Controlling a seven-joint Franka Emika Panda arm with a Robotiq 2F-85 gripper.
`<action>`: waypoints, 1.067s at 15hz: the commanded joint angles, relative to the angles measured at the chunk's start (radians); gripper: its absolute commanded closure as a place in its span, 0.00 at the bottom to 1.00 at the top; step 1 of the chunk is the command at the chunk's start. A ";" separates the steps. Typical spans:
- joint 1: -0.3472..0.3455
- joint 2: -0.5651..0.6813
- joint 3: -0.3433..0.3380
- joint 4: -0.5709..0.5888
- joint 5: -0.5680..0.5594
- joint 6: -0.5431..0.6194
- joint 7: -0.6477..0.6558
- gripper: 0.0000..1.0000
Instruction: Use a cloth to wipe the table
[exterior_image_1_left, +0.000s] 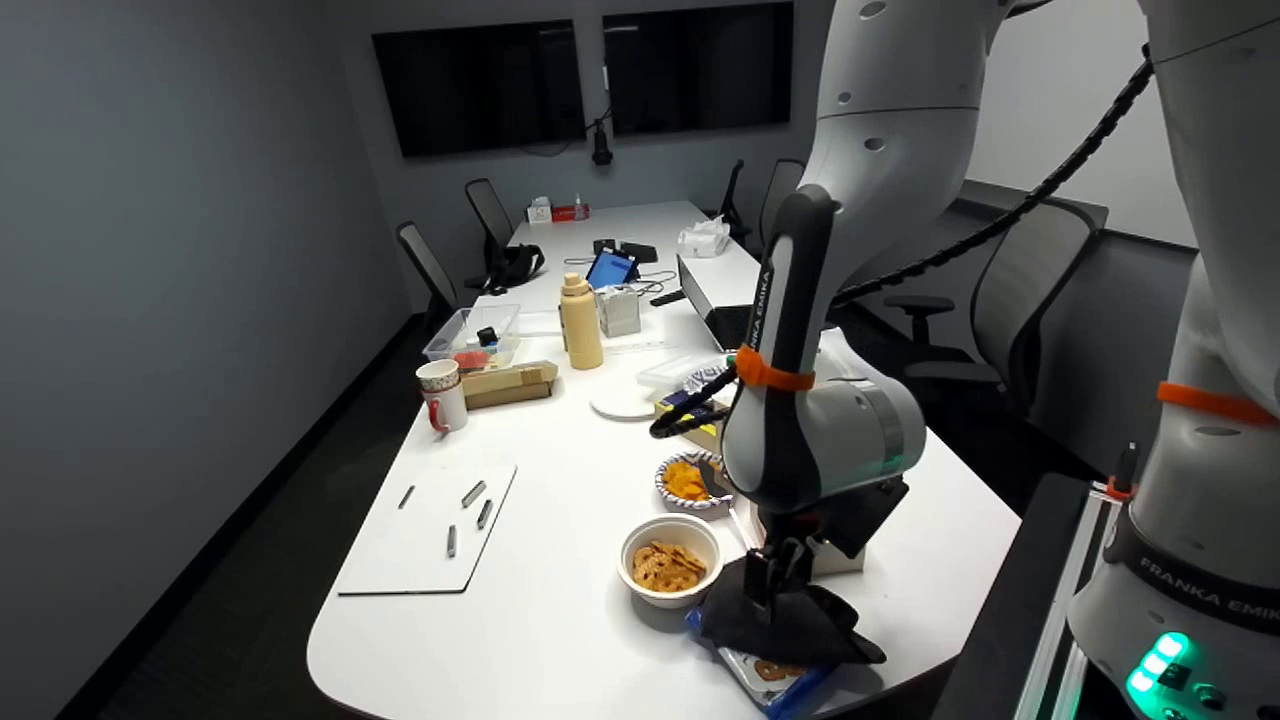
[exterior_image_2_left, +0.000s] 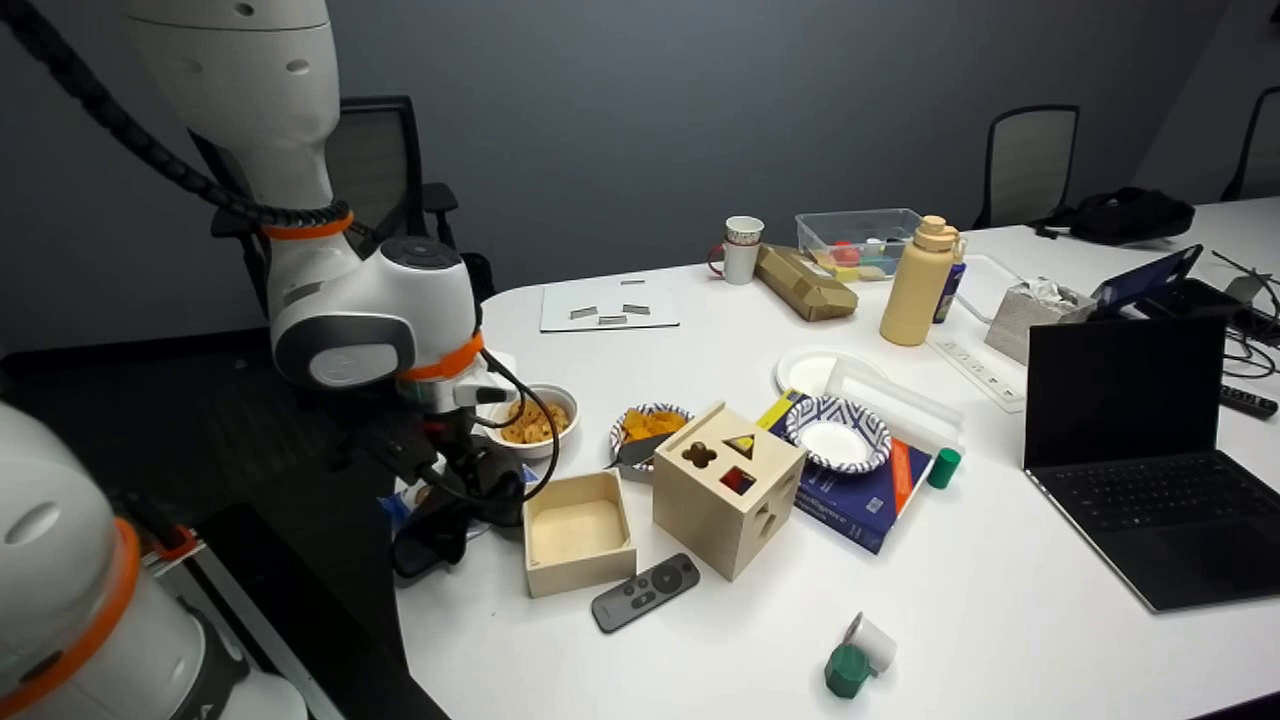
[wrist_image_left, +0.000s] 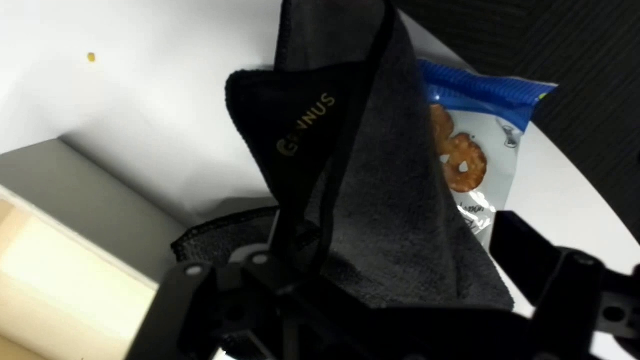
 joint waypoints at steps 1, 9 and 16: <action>-0.051 0.086 0.058 0.039 0.018 0.096 -0.037 0.00; -0.081 0.197 0.074 0.076 -0.028 0.188 -0.038 0.42; -0.068 0.142 0.075 0.048 -0.019 0.185 -0.036 0.96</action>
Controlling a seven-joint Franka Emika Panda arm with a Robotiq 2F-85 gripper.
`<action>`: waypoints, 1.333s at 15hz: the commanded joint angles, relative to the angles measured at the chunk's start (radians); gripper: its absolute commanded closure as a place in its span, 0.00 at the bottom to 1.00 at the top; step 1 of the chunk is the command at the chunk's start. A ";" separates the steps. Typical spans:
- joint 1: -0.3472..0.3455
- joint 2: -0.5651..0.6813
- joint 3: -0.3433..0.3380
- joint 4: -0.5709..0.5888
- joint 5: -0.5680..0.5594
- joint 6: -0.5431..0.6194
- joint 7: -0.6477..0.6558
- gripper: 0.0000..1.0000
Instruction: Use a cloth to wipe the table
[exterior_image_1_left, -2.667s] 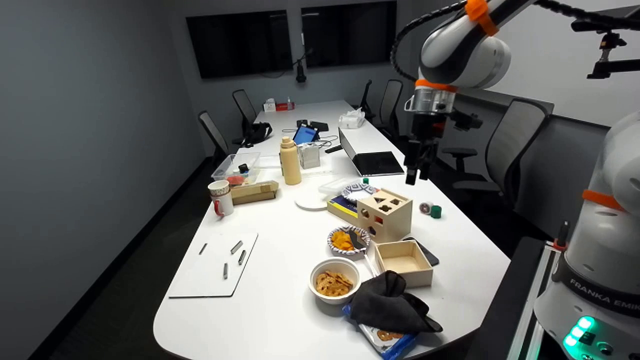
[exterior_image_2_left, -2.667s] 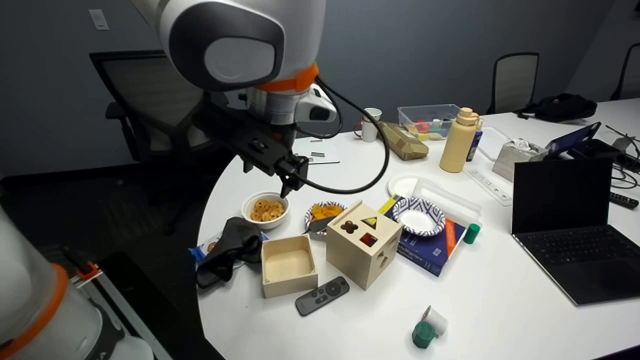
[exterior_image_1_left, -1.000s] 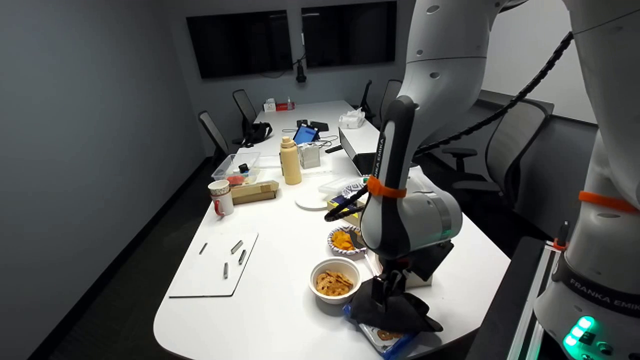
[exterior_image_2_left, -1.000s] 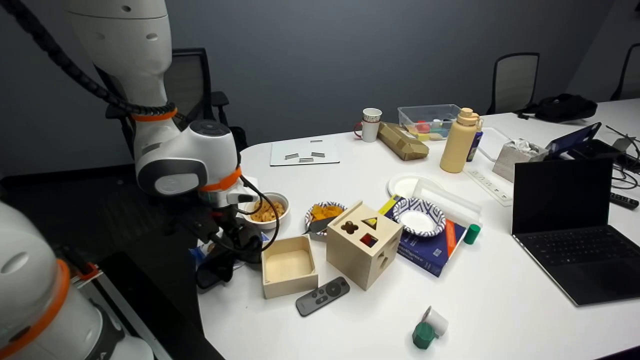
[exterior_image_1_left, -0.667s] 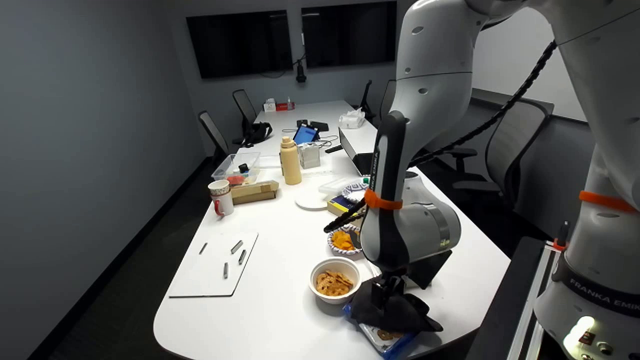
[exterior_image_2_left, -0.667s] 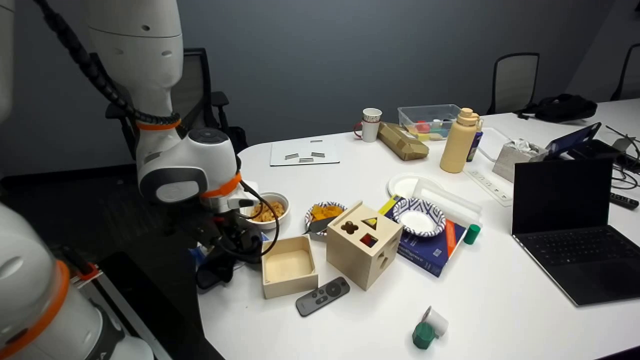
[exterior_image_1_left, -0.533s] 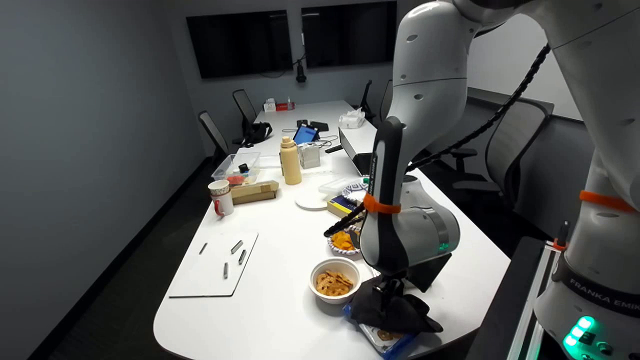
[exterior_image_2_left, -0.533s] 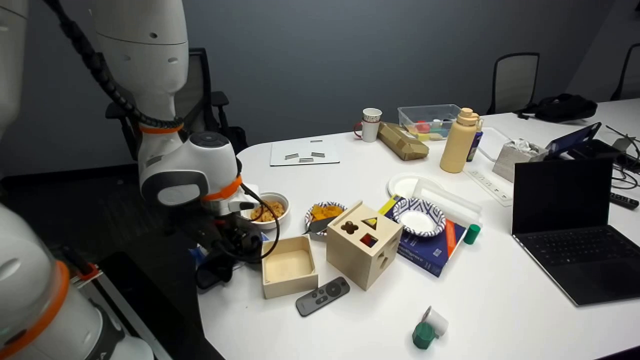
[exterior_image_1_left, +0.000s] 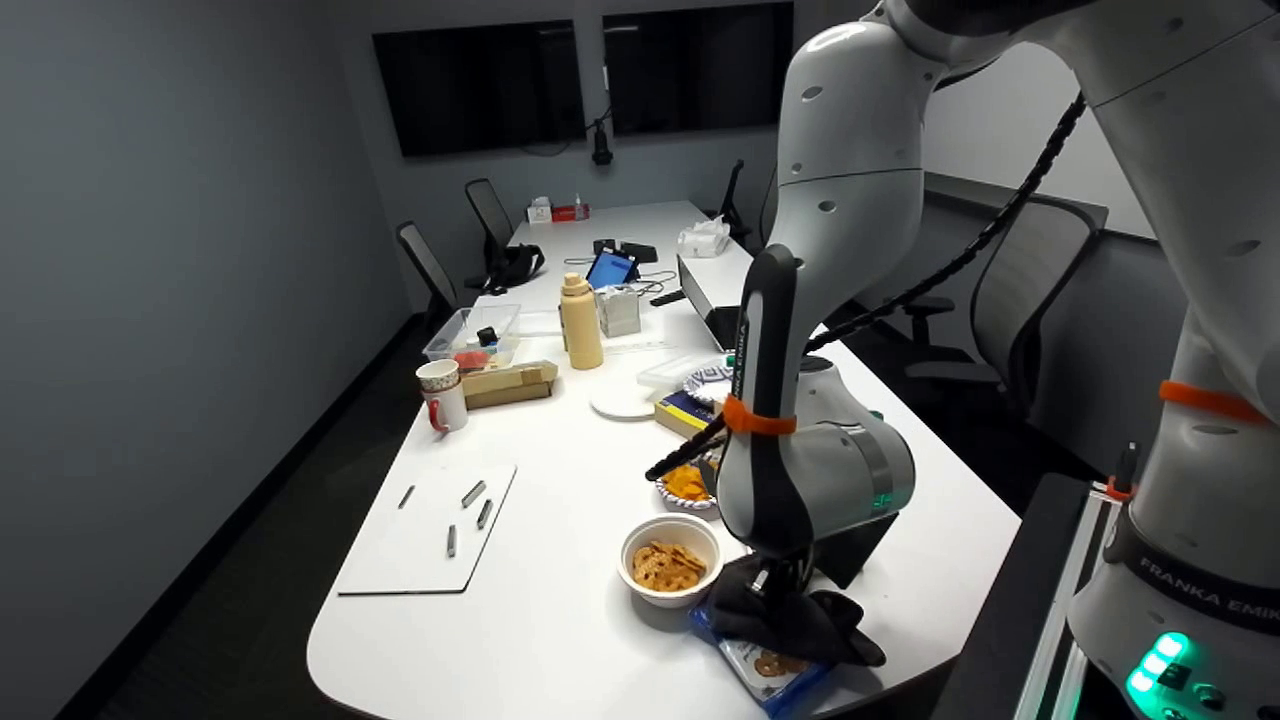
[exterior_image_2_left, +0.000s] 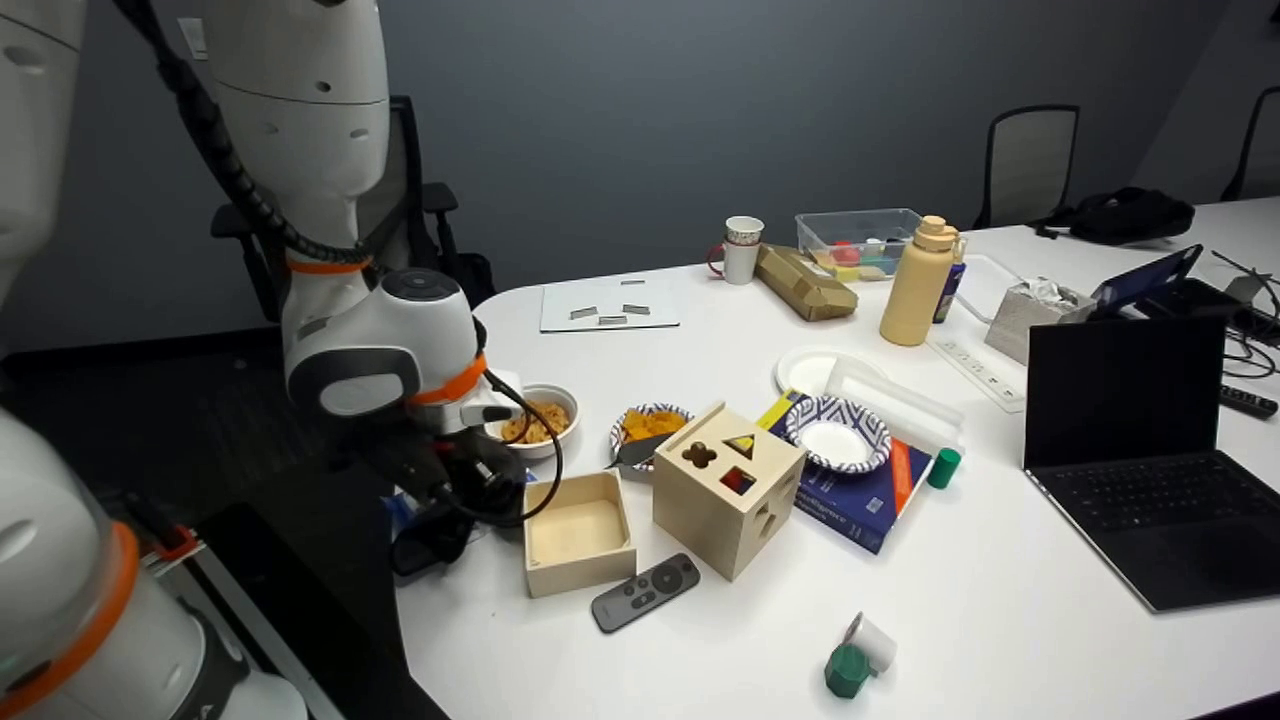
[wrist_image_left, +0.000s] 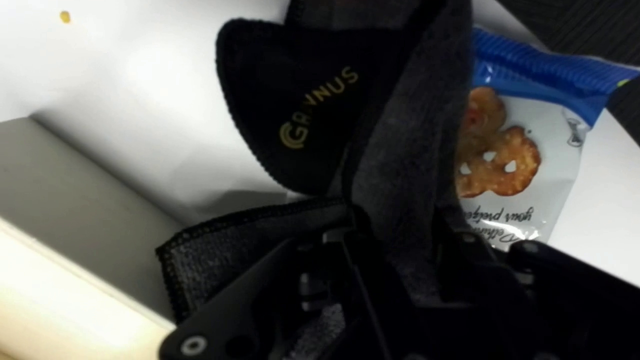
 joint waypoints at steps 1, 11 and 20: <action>-0.003 -0.052 0.017 -0.026 -0.002 -0.003 -0.007 1.00; 0.463 -0.249 -0.446 -0.069 0.014 -0.144 0.036 0.98; 0.992 -0.212 -1.162 -0.062 -0.044 -0.163 0.071 0.98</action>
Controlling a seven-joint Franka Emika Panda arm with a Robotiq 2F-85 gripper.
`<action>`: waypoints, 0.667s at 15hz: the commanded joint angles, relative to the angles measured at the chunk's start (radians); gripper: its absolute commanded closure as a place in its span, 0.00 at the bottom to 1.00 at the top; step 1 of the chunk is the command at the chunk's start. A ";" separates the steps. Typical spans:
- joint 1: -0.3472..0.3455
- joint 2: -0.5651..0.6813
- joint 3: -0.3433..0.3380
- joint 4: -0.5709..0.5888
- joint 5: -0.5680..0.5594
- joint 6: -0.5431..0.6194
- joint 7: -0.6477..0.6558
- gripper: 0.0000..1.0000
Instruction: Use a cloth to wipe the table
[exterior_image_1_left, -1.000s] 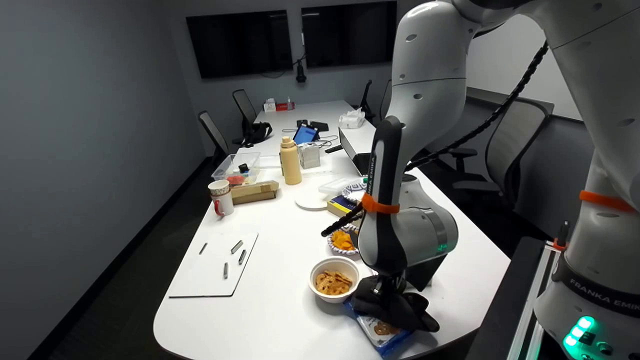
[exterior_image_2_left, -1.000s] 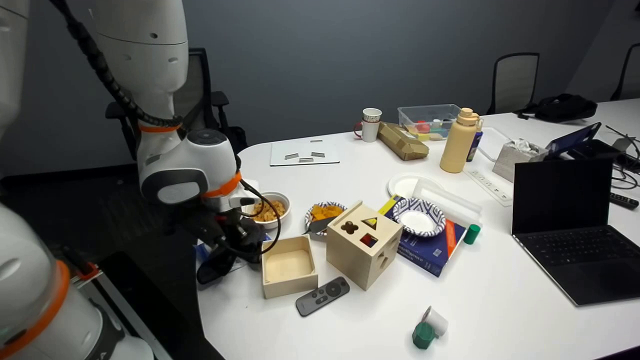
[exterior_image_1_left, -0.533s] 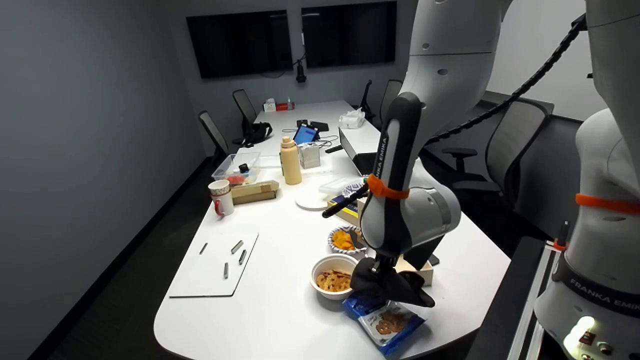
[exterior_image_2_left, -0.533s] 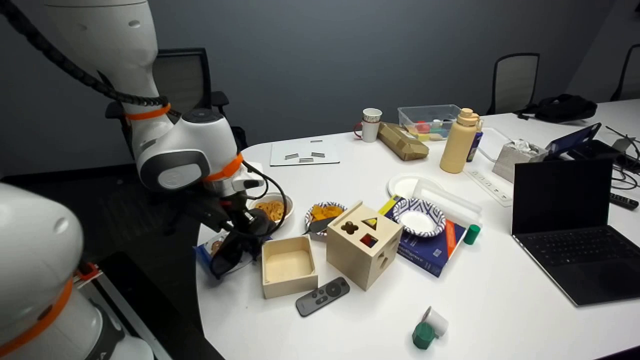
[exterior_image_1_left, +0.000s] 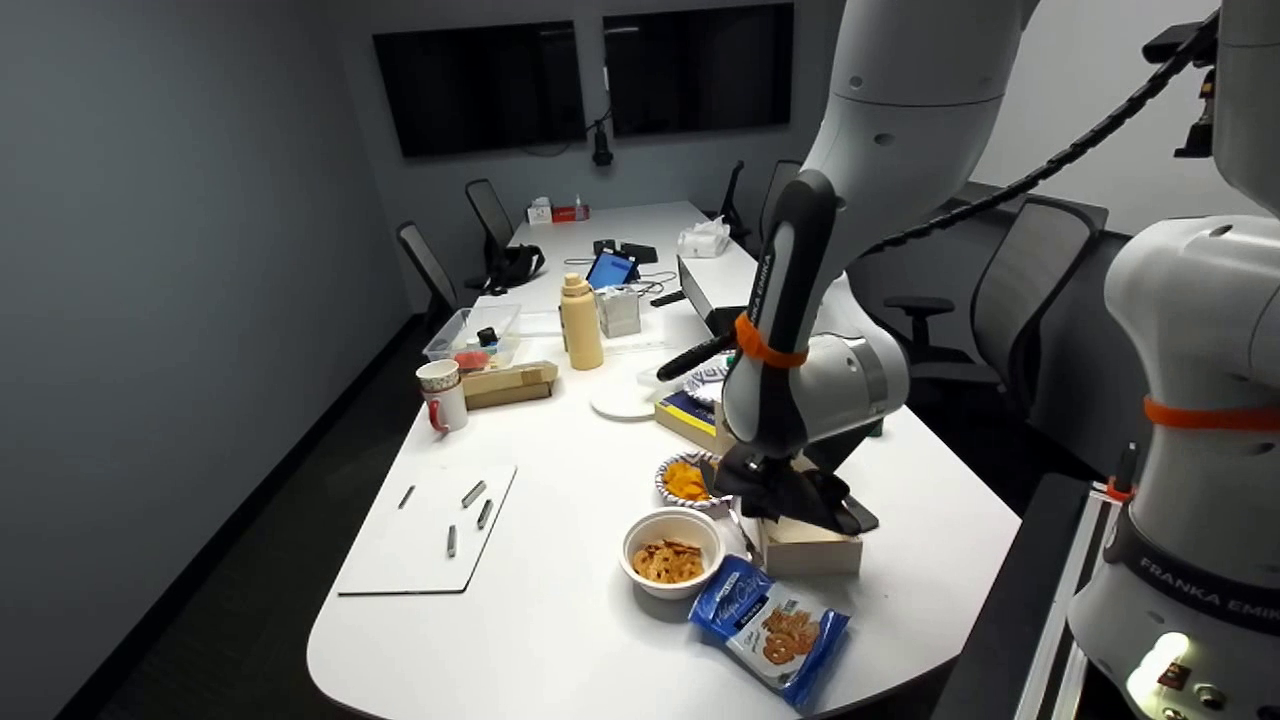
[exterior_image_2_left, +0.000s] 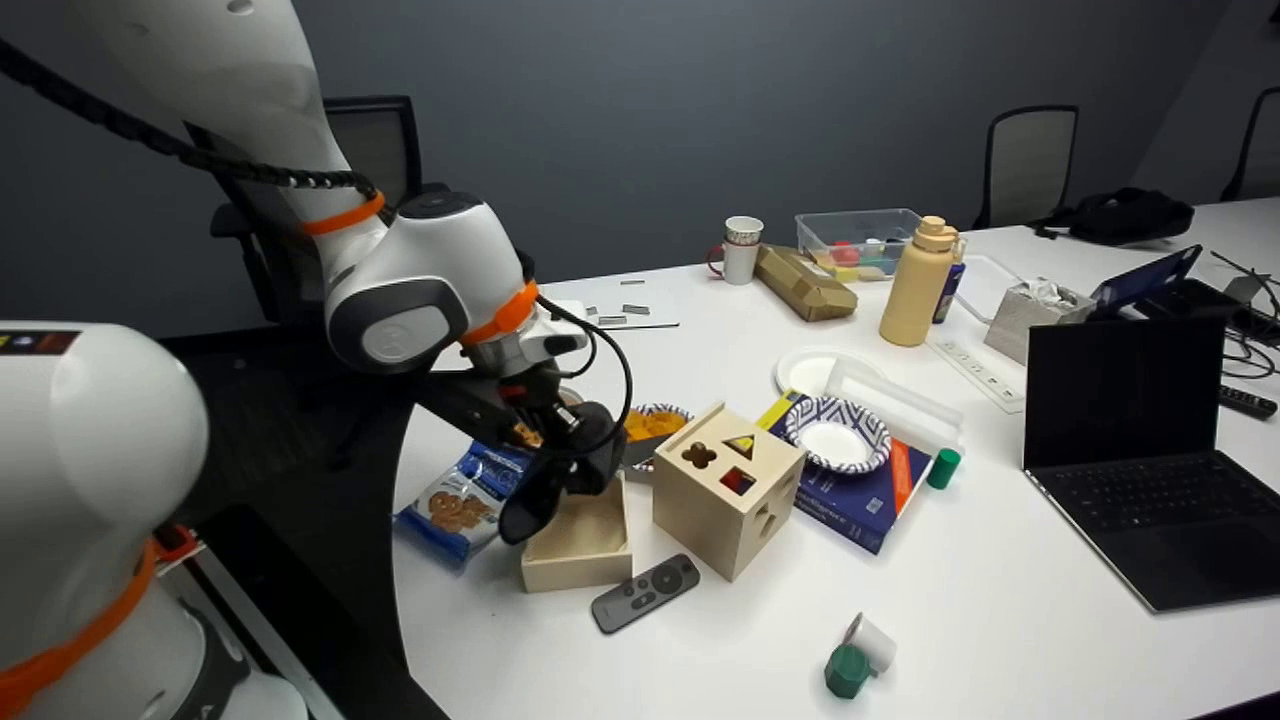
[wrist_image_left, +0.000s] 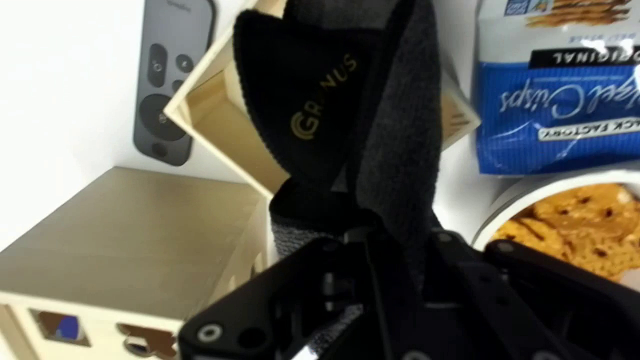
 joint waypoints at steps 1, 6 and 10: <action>0.225 0.013 -0.273 0.000 -0.023 -0.044 0.021 0.98; 0.499 0.071 -0.647 0.008 -0.072 -0.189 0.078 0.98; 0.649 0.155 -0.907 0.023 -0.112 -0.412 0.132 0.98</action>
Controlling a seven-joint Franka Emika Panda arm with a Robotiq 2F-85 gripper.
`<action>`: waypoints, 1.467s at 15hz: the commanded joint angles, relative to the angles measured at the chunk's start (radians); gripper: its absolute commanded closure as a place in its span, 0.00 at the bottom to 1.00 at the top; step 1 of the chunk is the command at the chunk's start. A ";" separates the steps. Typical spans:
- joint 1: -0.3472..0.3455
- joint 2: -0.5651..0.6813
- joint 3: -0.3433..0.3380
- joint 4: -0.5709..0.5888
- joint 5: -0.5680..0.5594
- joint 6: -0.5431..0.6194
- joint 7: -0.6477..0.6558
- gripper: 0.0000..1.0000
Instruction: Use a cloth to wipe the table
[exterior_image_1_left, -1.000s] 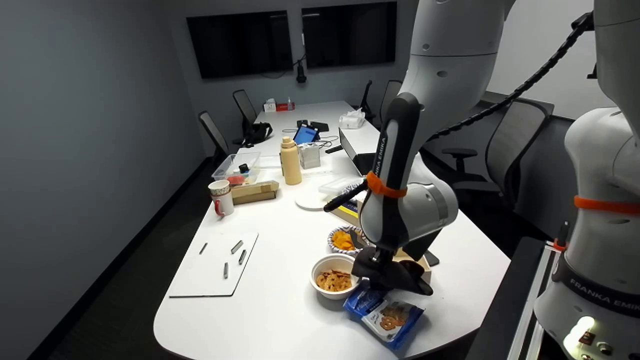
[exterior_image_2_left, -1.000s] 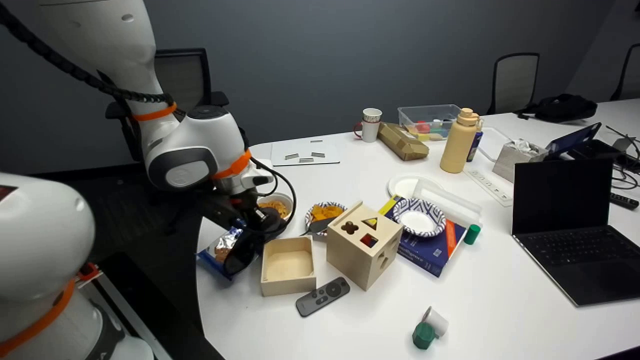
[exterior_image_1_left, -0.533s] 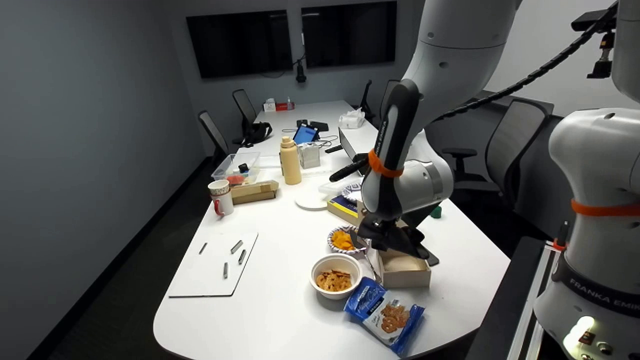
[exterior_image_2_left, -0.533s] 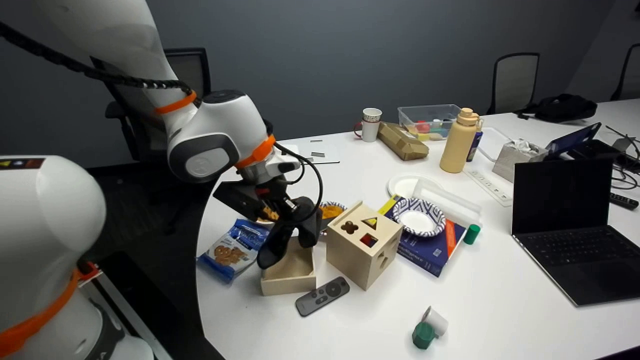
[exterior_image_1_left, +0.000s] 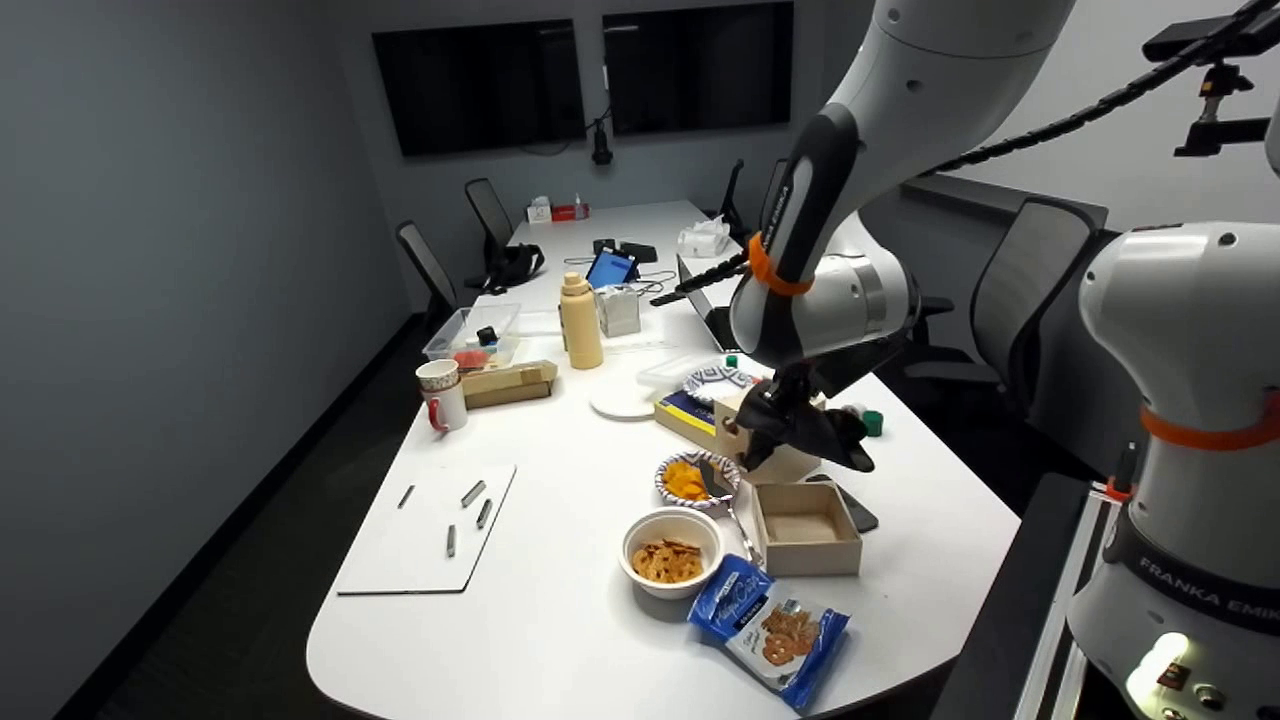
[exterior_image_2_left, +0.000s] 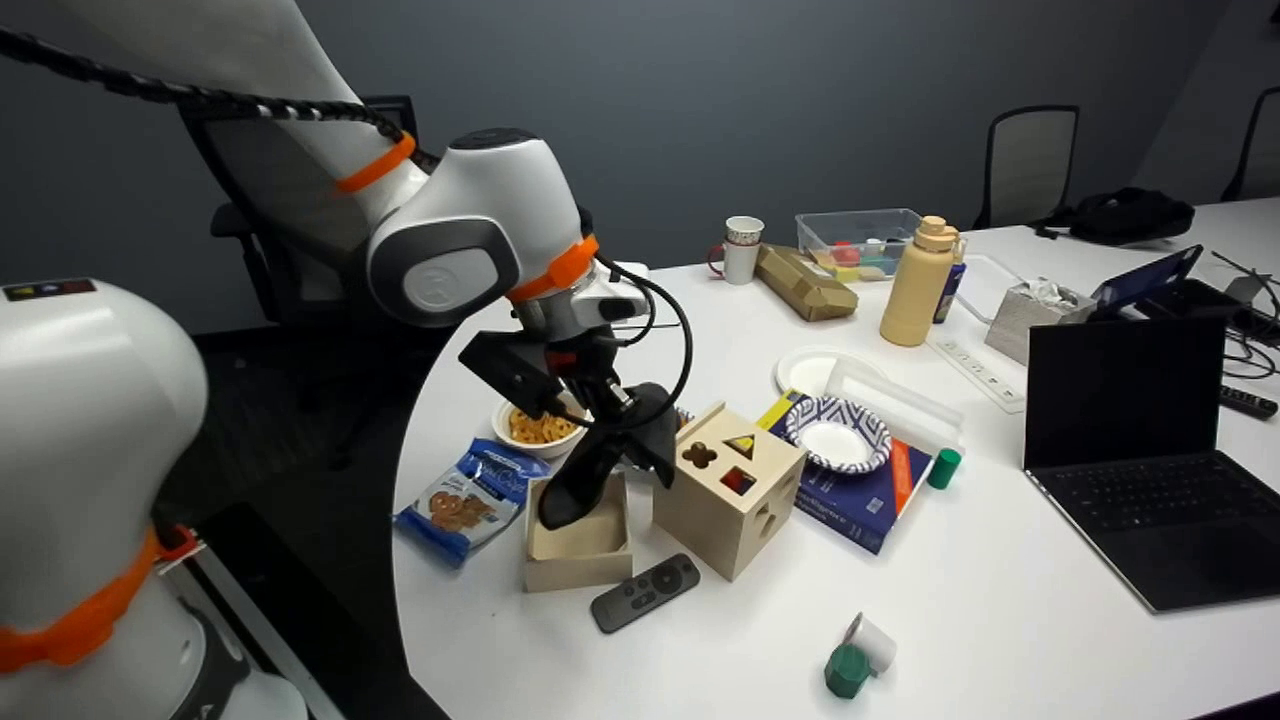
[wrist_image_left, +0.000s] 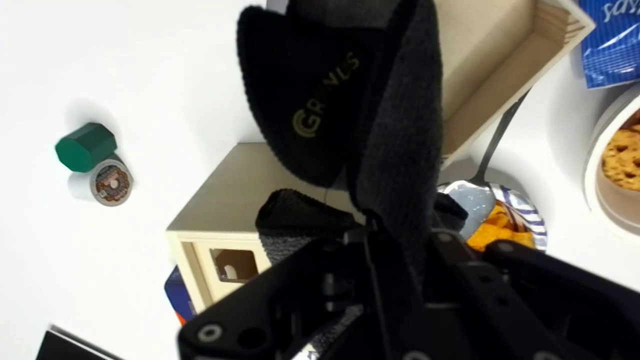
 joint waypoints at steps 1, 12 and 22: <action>0.139 0.121 -0.218 0.021 -0.046 -0.207 0.082 0.98; 0.003 0.136 -0.304 -0.012 -0.335 -0.272 0.317 0.98; -0.643 -0.025 0.270 -0.006 -0.204 0.017 0.182 0.98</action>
